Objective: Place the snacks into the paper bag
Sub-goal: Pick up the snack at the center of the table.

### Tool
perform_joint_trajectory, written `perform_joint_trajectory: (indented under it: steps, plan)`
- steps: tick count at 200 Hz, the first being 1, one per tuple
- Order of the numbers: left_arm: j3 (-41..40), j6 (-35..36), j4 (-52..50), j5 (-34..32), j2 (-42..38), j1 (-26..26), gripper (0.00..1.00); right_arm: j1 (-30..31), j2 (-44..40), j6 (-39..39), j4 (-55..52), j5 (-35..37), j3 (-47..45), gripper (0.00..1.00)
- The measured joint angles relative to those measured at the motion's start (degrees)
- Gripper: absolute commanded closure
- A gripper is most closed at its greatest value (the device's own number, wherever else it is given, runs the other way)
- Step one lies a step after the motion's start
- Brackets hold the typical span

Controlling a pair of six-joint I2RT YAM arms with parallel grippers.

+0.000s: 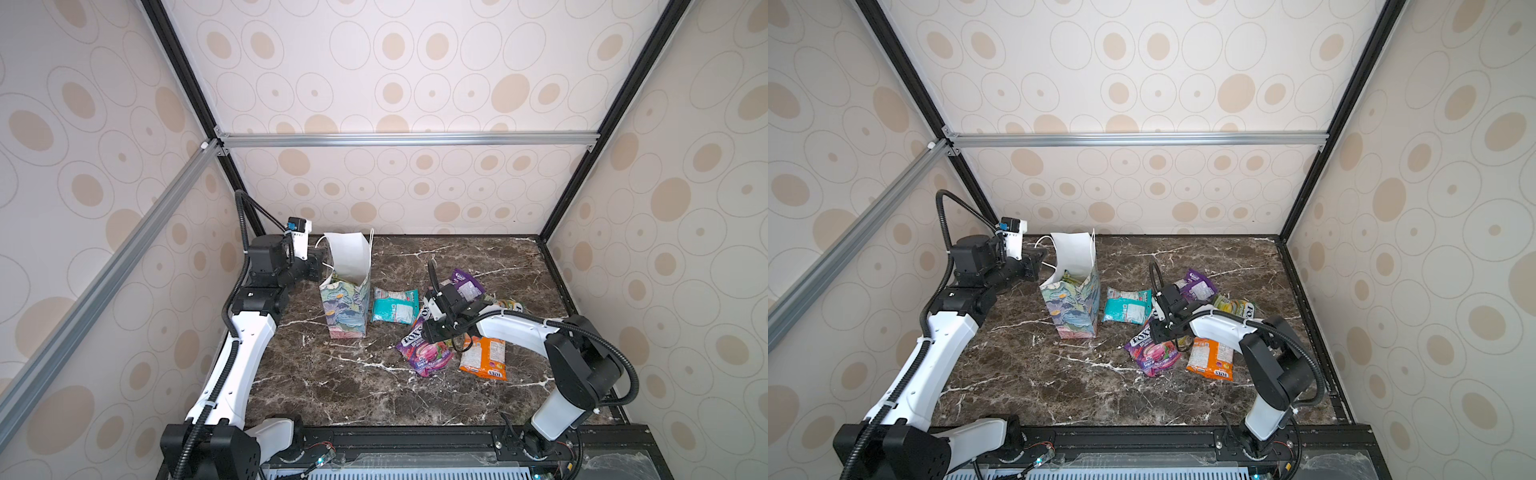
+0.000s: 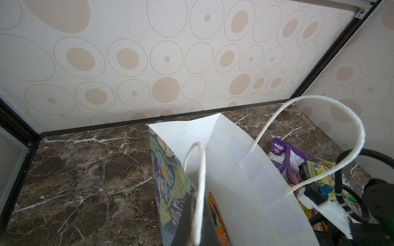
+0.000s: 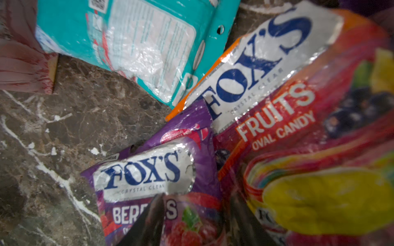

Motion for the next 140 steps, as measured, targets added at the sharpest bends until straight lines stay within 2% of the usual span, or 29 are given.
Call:
perform_joint_trajectory:
  steps: [37, 58, 67, 107, 123, 140]
  plan:
    - [0.0, 0.0, 0.0, -0.07, 0.0, 0.0, 1.0, 0.28, 3.3, -0.2, 1.18, 0.35, 1.92, 0.49]
    - [0.0, 0.0, 0.0, -0.37, 0.0, 0.0, 1.0, 1.27, 4.33, 0.13, 2.69, 0.09, 1.86, 0.53]
    - [0.0, 0.0, 0.0, -0.52, -0.02, 0.0, 1.0, 1.88, 4.66, 0.48, 3.69, -0.07, 1.66, 0.57]
    - [0.0, 0.0, 0.0, -0.81, 0.0, -0.04, 1.0, 3.23, 5.86, 2.34, 8.07, -1.31, 0.94, 0.9]
    - [0.0, 0.0, 0.0, -0.81, 0.0, -0.04, 1.0, 3.23, 5.86, 2.71, 8.74, -1.42, 0.96, 1.0]
    - [0.0, 0.02, 0.0, -0.81, 0.0, -0.04, 1.0, 3.23, 5.86, 2.82, 8.74, -1.36, 0.98, 1.0]
